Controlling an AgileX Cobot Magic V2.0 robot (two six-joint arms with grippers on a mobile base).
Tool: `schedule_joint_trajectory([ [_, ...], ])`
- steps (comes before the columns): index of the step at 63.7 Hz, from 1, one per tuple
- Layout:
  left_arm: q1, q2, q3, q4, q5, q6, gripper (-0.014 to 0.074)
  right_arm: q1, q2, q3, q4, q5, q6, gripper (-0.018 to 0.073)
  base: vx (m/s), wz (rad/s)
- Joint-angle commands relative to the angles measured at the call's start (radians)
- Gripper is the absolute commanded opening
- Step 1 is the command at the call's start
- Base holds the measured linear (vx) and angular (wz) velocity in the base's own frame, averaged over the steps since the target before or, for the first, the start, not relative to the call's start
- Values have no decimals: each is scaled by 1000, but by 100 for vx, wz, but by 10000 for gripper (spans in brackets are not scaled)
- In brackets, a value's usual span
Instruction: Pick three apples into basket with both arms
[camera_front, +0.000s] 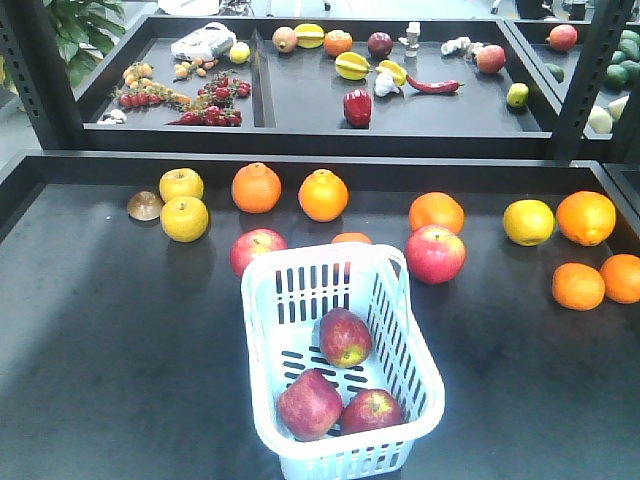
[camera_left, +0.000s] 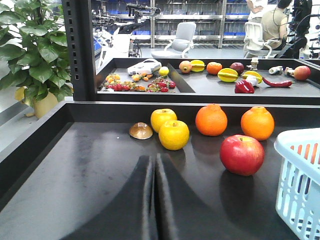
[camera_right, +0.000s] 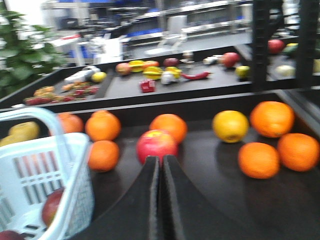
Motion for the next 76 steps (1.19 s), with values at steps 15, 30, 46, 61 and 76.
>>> schedule_joint_trajectory([
  [15,3,-13,-25,0,-79,1,-6,-68,-11,15,-39,-67,8,-5,0,0],
  [30,3,-13,-25,0,-79,1,-6,-68,-11,15,-92,-96,42,-5,0,0],
  [46,3,-13,-25,0,-79,1,-6,-68,-11,15,-140,-99,102,-5,0,0],
  [61,3,-13,-25,0,-79,1,-6,-68,-11,15,-140,-104,124,-5,0,0],
  [76,3,-13,-25,0,-79,1,-6,-68,-11,15,-136,-103,124,-5,0,0],
])
